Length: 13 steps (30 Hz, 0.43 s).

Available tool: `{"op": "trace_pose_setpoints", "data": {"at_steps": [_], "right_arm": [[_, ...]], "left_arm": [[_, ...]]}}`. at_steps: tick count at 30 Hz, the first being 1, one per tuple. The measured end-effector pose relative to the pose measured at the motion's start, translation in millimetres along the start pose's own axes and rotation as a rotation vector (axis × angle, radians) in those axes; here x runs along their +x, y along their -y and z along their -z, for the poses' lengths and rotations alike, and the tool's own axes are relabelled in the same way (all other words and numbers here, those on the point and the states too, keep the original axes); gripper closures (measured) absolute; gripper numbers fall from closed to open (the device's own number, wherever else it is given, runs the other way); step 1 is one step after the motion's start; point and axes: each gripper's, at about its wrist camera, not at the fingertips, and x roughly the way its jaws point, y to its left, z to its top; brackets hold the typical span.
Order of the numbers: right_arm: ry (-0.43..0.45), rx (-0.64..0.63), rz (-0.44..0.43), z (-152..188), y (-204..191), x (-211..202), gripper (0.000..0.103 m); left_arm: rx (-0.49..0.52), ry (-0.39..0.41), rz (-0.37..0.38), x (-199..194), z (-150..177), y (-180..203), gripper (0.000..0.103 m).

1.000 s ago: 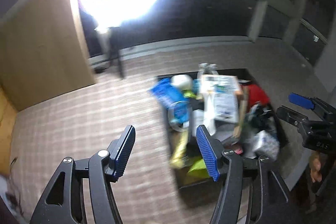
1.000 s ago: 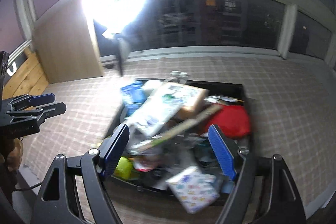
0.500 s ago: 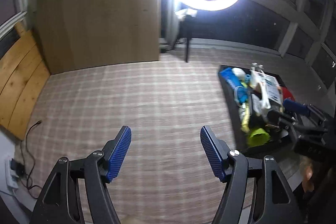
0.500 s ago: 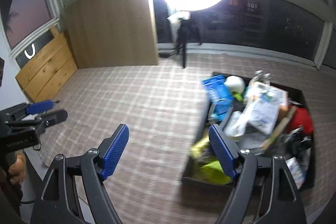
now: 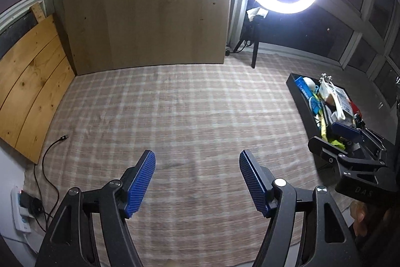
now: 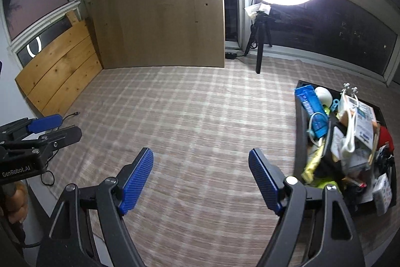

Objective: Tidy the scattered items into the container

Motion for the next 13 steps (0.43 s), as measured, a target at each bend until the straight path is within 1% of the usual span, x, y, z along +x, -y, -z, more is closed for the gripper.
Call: {"op": "trace_pose_setpoints", "data": {"at_steps": [5,13], "right_arm": [[-0.028,0.014,0.012,6,-16,15,0.025],[-0.051,0.017,0.04,10,-22,34,0.025]], "left_arm": [[-0.008,-0.022,0.011,11,2,-18,0.035],[-0.005,-0.038,0.014,27,7,-25,0.035]]}}
